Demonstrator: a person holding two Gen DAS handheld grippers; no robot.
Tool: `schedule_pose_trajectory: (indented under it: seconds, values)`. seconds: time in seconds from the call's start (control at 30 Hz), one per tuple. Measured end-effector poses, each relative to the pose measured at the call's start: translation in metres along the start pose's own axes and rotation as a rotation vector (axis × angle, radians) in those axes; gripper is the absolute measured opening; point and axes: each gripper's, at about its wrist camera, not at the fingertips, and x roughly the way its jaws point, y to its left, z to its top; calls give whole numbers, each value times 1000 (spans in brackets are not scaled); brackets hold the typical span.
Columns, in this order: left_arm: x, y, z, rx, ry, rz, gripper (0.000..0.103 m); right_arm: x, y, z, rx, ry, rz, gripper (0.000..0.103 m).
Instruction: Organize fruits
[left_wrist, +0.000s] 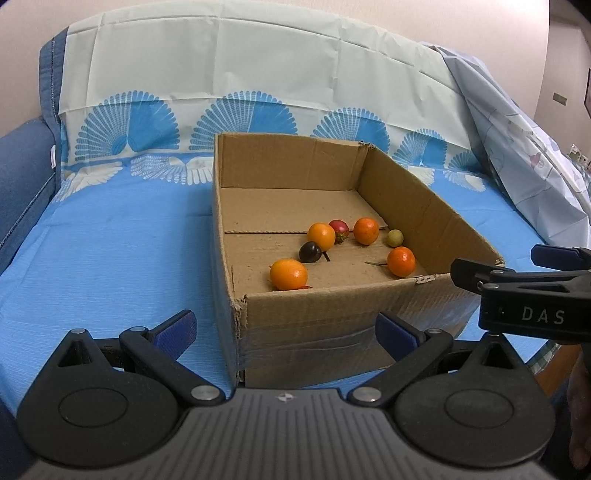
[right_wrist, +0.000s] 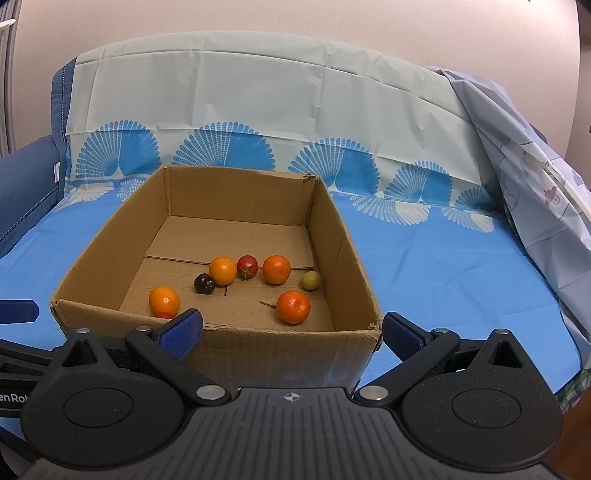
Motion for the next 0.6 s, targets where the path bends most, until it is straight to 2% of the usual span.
schedule_pose_trajectory:
  seconds: [0.6]
  values:
    - [2, 2, 0, -4, 9, 1, 103, 0, 0, 0, -10, -2, 2, 102]
